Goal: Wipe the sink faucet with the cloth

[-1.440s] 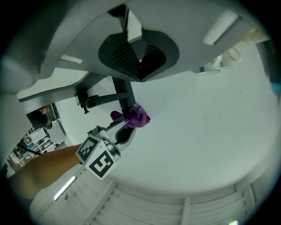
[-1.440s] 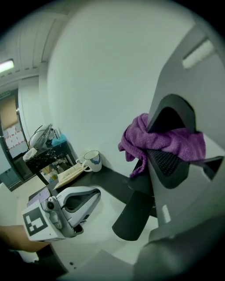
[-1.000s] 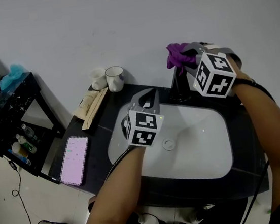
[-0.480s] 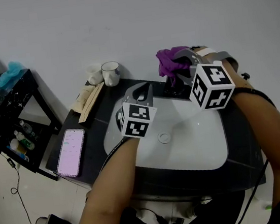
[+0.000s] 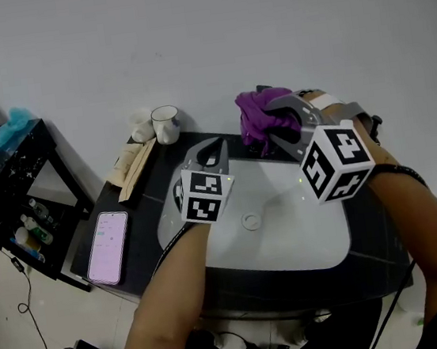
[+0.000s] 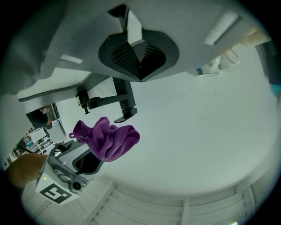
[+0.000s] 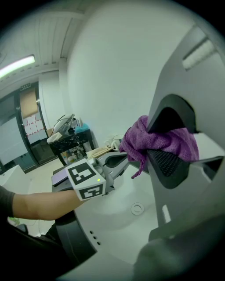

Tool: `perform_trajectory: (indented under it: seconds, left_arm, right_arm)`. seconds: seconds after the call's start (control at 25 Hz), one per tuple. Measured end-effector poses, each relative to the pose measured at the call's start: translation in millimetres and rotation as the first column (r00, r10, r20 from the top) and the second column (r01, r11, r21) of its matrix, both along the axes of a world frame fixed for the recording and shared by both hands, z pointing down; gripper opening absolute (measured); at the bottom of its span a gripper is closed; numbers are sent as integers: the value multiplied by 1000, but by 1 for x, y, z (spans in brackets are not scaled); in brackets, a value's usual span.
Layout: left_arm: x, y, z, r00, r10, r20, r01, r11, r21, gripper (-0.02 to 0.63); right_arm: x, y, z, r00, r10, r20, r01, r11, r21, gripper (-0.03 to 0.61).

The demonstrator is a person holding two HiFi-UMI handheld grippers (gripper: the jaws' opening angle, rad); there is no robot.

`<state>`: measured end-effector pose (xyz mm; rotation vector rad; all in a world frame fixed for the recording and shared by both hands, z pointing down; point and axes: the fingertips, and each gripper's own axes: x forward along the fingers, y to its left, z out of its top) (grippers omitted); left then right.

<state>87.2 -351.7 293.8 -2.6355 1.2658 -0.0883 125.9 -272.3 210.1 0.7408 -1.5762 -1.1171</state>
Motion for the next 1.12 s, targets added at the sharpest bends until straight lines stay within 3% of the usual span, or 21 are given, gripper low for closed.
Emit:
perform_trajectory:
  seconds: [0.28, 0.72, 0.92, 1.12]
  left_arm:
    - [1, 0, 0, 1000, -1, -13, 1, 1000, -12, 17]
    - [1, -1, -1, 1000, 1, -23, -2, 1000, -9, 15]
    - [3, -1, -2, 1000, 5, -23, -5, 1000, -5, 15]
    - [6, -1, -3, 1000, 11, -21, -12, 1000, -6, 16]
  right_arm:
    - [11, 28, 27, 1000, 7, 24, -4, 993, -115, 110]
    - [46, -30, 42, 982, 152, 108, -128, 972, -197, 112]
    - [51, -50, 40, 971, 182, 158, -149, 968, -202, 110]
    - [57, -60, 39, 972, 189, 140, -170, 975, -140, 110]
